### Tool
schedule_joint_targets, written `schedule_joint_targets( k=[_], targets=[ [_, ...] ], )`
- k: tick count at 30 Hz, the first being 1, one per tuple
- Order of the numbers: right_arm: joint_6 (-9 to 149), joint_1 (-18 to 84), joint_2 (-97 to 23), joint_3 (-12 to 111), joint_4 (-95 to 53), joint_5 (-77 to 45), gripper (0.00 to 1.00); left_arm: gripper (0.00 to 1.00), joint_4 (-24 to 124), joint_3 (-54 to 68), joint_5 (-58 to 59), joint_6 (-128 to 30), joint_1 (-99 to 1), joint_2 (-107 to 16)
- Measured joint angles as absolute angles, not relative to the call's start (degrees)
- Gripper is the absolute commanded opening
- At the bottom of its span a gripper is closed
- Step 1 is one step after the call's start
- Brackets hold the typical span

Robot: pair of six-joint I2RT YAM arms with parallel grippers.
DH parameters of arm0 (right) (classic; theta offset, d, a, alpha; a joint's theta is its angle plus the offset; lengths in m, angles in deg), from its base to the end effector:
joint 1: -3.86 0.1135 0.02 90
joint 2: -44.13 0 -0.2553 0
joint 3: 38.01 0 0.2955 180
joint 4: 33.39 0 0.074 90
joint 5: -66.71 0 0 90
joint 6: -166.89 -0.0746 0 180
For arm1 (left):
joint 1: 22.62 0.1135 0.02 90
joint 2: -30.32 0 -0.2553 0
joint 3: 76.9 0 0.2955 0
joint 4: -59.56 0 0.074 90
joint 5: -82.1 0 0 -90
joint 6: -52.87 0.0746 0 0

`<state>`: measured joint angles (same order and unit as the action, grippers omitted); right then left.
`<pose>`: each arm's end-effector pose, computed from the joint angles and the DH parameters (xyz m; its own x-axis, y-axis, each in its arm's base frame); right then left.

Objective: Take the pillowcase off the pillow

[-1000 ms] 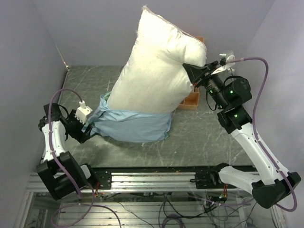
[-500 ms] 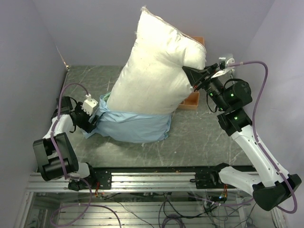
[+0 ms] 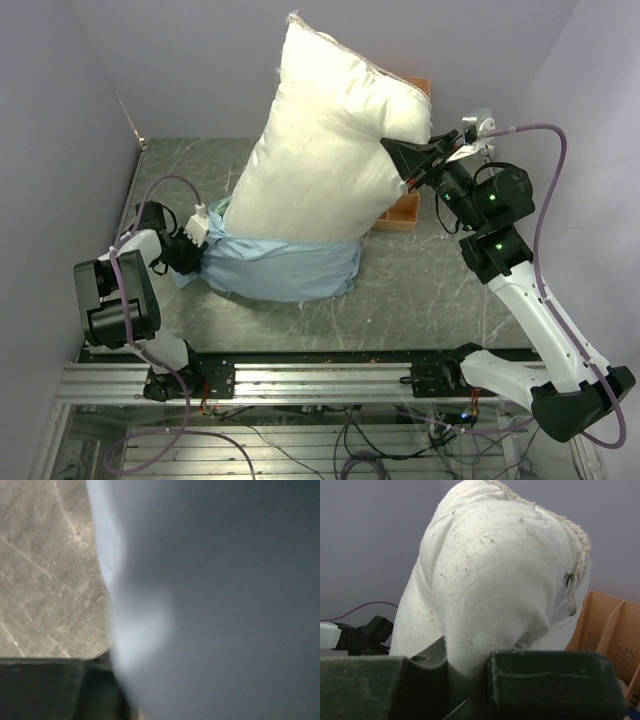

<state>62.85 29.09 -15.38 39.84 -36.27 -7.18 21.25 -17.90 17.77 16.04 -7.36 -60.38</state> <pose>0.2687 0.1495 0.4792 0.1615 0.3338 -0.9287 -0.7037 0.6987 0.1287 0.3199 0.0538 0.0808 -0.6190 0.5789 -0.5308 0.6691 0.7426 0.0296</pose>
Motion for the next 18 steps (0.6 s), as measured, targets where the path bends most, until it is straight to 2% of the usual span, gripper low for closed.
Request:
schedule_joint_targets(
  k=[1, 2, 10, 13, 18],
  targets=[
    [62.65, 29.09, -15.44, 40.03, -36.20, -7.22, 0.00, 0.08, 21.10, -18.16, 17.27, 16.39, -7.84, -60.09],
    [62.47, 29.09, -15.51, 40.14, -36.09, -7.28, 0.00, 0.07, 21.03, -18.21, 16.70, 16.50, -8.10, -59.96],
    [62.17, 29.33, -15.29, 40.64, -34.74, -13.93, 0.00, 0.07, 21.12, -20.83, 8.37, 16.24, -7.40, -53.65],
    [62.63, 29.46, -14.37, 40.67, -33.86, -18.69, 0.00, 0.07, 20.97, -19.96, 4.63, 15.89, -4.30, -50.50],
    [63.74, 29.94, -11.10, 40.45, -33.21, -25.51, 0.00, 0.07, 17.84, -11.91, 3.63, 15.54, 5.26, -50.48]
  ],
)
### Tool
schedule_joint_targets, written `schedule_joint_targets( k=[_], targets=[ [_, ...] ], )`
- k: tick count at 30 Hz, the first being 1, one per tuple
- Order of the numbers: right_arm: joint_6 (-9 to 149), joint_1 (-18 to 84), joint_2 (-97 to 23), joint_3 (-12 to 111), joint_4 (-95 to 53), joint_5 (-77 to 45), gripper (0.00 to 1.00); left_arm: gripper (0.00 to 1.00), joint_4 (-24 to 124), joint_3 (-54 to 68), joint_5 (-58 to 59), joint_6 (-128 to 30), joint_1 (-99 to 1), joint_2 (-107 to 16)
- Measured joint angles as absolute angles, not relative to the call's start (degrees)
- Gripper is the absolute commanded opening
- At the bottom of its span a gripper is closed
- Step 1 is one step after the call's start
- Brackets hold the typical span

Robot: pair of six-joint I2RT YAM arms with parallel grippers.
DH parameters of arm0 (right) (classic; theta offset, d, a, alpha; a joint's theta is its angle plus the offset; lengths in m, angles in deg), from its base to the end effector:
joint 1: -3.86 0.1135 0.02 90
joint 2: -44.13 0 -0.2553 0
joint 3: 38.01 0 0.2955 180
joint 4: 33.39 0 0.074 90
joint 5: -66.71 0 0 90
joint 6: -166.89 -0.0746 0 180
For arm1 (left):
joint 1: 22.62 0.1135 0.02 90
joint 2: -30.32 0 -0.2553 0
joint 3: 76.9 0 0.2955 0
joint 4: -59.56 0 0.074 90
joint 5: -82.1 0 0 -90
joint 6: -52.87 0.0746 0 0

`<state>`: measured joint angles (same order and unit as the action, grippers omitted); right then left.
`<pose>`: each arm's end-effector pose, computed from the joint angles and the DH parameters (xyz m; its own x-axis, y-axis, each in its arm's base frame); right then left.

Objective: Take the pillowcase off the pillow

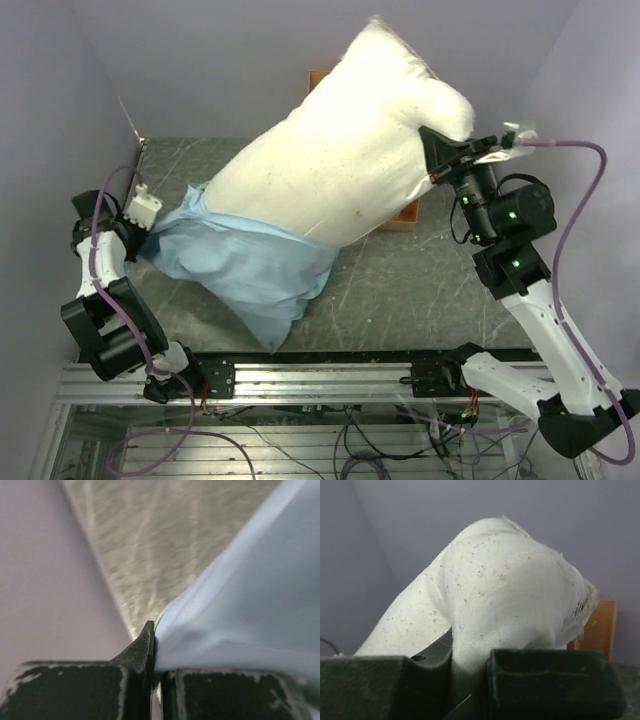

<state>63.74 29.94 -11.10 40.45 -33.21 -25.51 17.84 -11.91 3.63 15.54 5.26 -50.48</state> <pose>0.2551 0.1217 0.4979 0.2498 0.3754 -0.8926 -0.4766 0.8501 0.2241 0.3097 0.1470 0.1609 -0.7411 0.4893 -0.4596 0.3727 0.8693 0.3246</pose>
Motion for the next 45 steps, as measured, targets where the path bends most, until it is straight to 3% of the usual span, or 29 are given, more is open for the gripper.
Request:
schedule_joint_targets(
  k=[10, 22, 29, 33, 38, 45],
  targets=[
    [67.96, 30.53, -0.41, 39.62, -36.36, -39.61, 0.00, 0.07, 16.73, -9.49, 0.55, 21.26, 13.08, -48.36],
    [77.36, 30.58, 2.37, 47.18, -40.51, -50.12, 0.00, 0.07, 25.75, -11.39, -9.84, 25.96, 19.31, -52.57],
    [79.22, 32.15, 2.85, 48.47, -40.94, -52.68, 0.00, 0.07, 16.18, 2.40, -3.41, 16.26, 18.89, -55.90],
    [77.95, 32.48, 2.00, 49.61, -40.77, -52.33, 0.00, 0.07, 12.22, 10.25, -0.04, 8.72, 13.93, -54.87],
    [74.32, 32.72, 0.62, 49.82, -38.74, -49.32, 0.00, 0.07, 9.10, 16.68, -0.74, 0.24, -2.98, -53.47],
    [71.06, 33.31, 2.30, 39.35, -34.91, -46.69, 0.00, 0.08, 3.39, 44.46, -4.57, -8.22, -17.48, -64.03]
  ],
)
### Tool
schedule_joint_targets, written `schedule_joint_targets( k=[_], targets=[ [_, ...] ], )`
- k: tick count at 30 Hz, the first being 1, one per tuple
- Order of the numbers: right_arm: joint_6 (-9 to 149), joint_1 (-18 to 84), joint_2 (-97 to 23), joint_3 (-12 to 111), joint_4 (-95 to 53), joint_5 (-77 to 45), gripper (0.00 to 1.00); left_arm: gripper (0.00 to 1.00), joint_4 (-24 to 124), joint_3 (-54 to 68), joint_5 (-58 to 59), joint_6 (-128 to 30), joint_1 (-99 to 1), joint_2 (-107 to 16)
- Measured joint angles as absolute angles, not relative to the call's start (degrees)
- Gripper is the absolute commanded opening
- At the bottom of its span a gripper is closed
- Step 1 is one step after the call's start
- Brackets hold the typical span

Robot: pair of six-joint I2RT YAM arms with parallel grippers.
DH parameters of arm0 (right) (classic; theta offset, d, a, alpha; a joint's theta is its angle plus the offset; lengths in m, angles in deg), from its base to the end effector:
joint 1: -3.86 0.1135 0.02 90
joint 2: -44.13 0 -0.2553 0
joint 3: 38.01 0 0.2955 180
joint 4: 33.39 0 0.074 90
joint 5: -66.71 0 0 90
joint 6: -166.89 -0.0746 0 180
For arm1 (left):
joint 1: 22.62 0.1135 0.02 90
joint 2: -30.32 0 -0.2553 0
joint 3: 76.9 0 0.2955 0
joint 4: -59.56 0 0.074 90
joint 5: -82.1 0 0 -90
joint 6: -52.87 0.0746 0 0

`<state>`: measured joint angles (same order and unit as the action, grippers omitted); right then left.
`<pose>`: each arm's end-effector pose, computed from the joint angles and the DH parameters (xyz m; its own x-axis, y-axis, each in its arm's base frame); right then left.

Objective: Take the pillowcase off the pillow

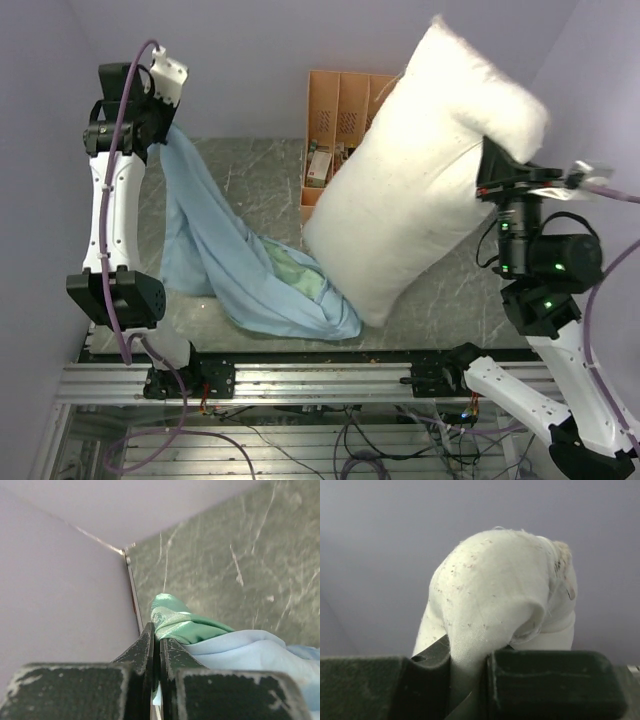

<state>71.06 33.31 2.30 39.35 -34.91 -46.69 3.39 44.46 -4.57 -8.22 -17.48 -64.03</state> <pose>0.1747 0.0646 0.5413 0.5041 0.3917 -0.7697 -0.2276 0.9200 0.3191 0.4309 0.0344 0.4299 -0.4436 0.4447 -0.7781 0.2005 0.8955 0.3974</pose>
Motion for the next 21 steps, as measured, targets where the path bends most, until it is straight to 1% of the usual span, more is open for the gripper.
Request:
schedule_joint_targets(
  k=[1, 2, 3, 5, 6, 7, 9, 12, 15, 17, 21],
  targets=[
    [71.15, 33.37, 2.57, 37.72, -33.97, -47.04, 0.00, 0.13, 3.20, 46.97, -5.40, -8.70, -18.63, -64.79],
    [71.39, 33.46, 2.72, 36.21, -32.97, -47.63, 0.00, 0.25, 2.91, 49.22, -6.27, -9.14, -19.71, -65.40],
    [71.72, 33.48, 2.74, 35.18, -32.36, -48.29, 0.00, 0.41, 2.74, 50.80, -6.91, -9.44, -20.45, -65.78],
    [72.75, 33.48, 2.72, 34.63, -31.63, -49.97, 0.00, 0.80, 2.56, 52.30, -7.72, -9.73, -21.69, -65.95],
    [73.16, 33.44, 2.78, 34.81, -31.59, -50.93, 0.00, 0.98, 2.50, 52.08, -7.98, -10.12, -22.00, -65.75],
    [73.55, 33.35, 2.89, 35.33, -31.35, -51.63, 0.00, 1.00, 2.63, 51.39, -8.15, -9.88, -22.11, -65.47],
    [74.17, 33.44, 2.72, 37.21, -30.50, -52.07, 0.00, 1.00, 3.90, 46.21, -9.09, -10.49, -22.09, -63.61],
    [74.36, 33.44, 1.98, 40.08, -29.71, -52.16, 0.00, 1.00, 5.51, 33.22, -11.06, -9.60, -22.00, -59.61],
    [74.12, 33.44, 2.57, 40.45, -28.79, -53.21, 0.00, 1.00, 5.56, 22.03, -12.24, -8.09, -22.02, -56.73],
    [73.38, 33.44, 4.23, 38.74, -28.16, -55.06, 0.00, 1.00, 5.21, 15.98, -12.26, -7.24, -21.96, -54.52],
    [71.46, 33.33, 10.65, 30.90, -27.37, -59.85, 0.00, 1.00, 5.03, 6.36, -11.67, -5.97, -21.61, -47.00]
  ],
)
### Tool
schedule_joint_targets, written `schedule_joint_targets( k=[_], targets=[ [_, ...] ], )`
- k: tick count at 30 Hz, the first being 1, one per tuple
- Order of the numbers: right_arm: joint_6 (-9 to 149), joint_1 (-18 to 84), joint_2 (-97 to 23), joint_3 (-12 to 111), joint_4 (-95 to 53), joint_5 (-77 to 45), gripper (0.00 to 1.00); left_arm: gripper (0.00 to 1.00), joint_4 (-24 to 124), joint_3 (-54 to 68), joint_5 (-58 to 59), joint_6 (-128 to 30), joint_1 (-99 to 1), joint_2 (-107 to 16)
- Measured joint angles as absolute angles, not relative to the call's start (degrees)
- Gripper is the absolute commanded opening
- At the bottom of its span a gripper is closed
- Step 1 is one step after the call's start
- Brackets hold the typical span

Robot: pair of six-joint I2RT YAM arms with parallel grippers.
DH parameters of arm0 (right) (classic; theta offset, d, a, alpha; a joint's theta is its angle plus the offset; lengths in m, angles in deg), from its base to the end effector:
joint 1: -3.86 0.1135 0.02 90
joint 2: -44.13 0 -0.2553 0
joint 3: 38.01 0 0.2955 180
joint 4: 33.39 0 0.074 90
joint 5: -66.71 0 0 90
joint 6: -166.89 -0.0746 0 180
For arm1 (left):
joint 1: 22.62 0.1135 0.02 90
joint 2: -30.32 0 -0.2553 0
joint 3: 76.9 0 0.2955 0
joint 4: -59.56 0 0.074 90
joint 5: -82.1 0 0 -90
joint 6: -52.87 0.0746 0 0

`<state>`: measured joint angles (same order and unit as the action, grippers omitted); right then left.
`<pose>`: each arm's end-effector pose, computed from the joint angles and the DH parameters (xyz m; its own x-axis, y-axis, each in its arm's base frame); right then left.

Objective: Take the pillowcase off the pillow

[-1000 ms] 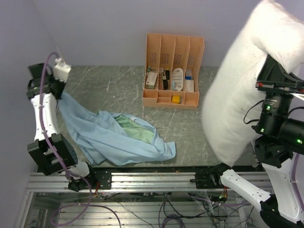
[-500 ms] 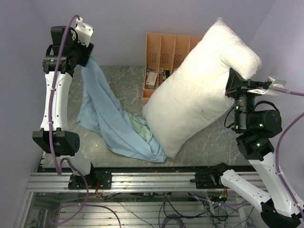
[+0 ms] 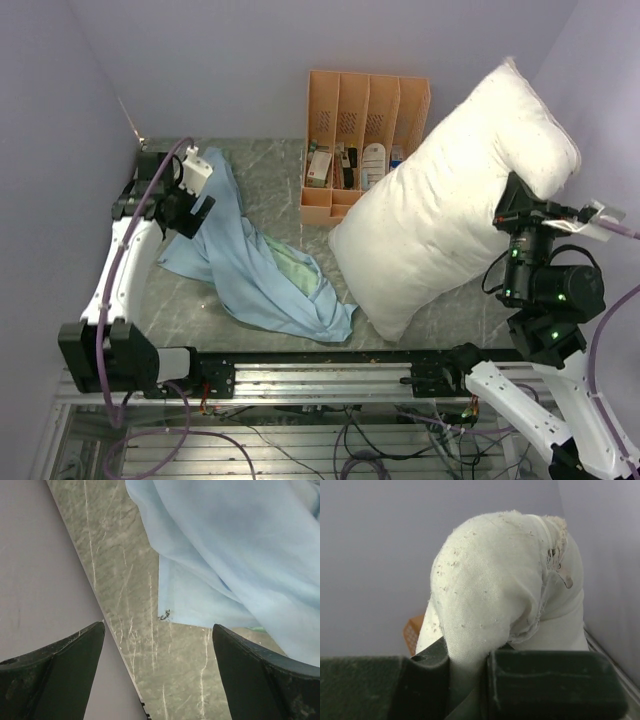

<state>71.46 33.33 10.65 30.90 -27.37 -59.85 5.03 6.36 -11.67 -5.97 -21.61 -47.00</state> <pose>0.1651 0.0422 0.4914 0.4310 0.3308 -0.8395 0.0159 0.9274 0.3736 0.3559 0.0112 0.2818 -0.6733 0.5045 -0.5405 0.3357 0.8599 0.3844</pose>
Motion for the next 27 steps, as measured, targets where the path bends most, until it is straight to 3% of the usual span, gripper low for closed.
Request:
schedule_joint_targets(
  k=[5, 8, 13, 20, 27],
  targets=[
    [70.84, 33.18, 14.19, 26.52, -27.39, -64.51, 0.01, 1.00, 5.06, 3.45, -9.49, -6.12, -21.26, -38.63],
    [70.60, 33.18, 12.99, 28.64, -25.58, -67.76, 0.43, 1.00, 4.97, 3.87, -8.57, -7.11, -21.15, -37.12],
    [66.39, 33.18, 12.55, 29.45, -18.19, -73.82, 0.99, 1.00, 4.75, 3.63, -7.19, -8.59, -20.82, -35.53],
    [55.52, 33.00, 12.42, 22.74, -2.04, -77.79, 1.00, 1.00, 4.64, 3.47, -6.38, -9.88, -20.47, -33.21],
    [48.38, 32.80, 17.69, 24.34, 12.23, -81.49, 1.00, 0.99, 4.99, 3.78, -4.96, -12.83, -15.18, -33.08]
  ],
)
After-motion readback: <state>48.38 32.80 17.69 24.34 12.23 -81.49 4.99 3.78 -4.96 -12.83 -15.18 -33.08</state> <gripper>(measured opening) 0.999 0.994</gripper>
